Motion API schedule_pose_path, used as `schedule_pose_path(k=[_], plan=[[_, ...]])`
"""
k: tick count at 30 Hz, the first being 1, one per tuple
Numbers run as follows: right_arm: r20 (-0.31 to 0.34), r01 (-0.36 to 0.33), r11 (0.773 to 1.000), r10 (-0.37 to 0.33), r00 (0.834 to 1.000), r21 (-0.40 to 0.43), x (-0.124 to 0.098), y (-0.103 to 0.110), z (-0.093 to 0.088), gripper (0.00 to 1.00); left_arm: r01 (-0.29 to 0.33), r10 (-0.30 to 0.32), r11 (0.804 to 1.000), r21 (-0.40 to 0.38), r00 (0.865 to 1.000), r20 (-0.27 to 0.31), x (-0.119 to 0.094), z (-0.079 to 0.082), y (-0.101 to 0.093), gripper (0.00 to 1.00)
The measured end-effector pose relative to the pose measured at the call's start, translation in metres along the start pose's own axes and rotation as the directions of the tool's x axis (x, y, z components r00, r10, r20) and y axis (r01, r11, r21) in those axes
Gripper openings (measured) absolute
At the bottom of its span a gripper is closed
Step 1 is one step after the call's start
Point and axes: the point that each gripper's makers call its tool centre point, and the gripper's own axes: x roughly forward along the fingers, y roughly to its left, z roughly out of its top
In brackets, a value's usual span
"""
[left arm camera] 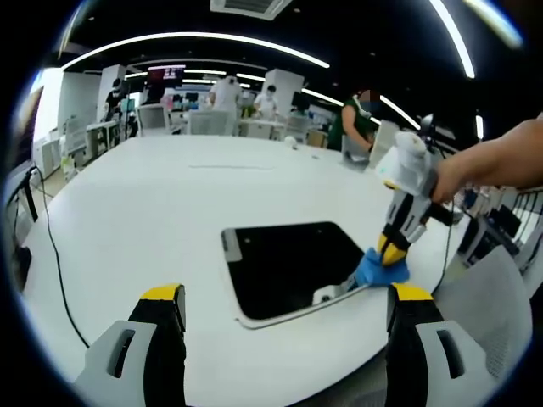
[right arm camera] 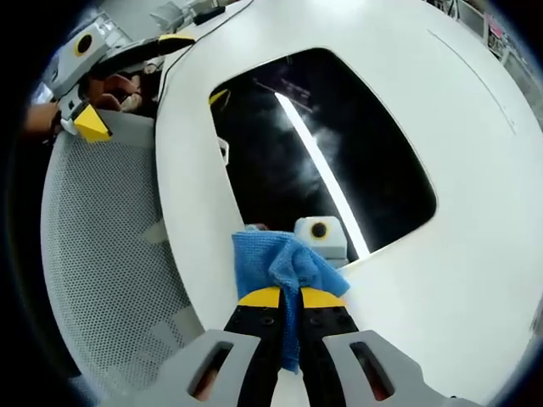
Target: Wipe the mirror surface with the cleaning cloth until all visible marks leave the cleaned area.
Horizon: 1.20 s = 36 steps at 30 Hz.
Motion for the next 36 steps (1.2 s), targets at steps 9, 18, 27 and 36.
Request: schedule_pose_path(k=[9, 18, 27, 36], plan=[[-0.005, -0.012, 1.000, 0.012, 1.000, 0.024, 0.000, -0.008, 0.003, 0.00, -0.001, 0.001, 1.000, 0.002, 1.000, -0.008, 0.000, -0.001, 0.000, 0.99], [0.011, -0.013, 0.999, 0.013, 1.000, 0.030, 0.000, -0.022, 0.007, 0.01, -0.003, 0.002, 1.000, -0.007, 1.000, -0.008, 0.000, -0.001, 0.000, 0.99], [0.017, -0.014, 1.000, 0.013, 1.000, 0.021, -0.002, -0.035, 0.014, 0.00, -0.010, 0.010, 1.000, -0.011, 1.000, -0.017, 0.000, -0.003, 0.002, 0.99], [0.016, -0.015, 1.000, 0.015, 1.000, 0.012, -0.003, -0.050, 0.019, 0.01, 0.001, -0.001, 1.000, -0.002, 1.000, -0.024, 0.001, -0.004, -0.001, 0.99]])
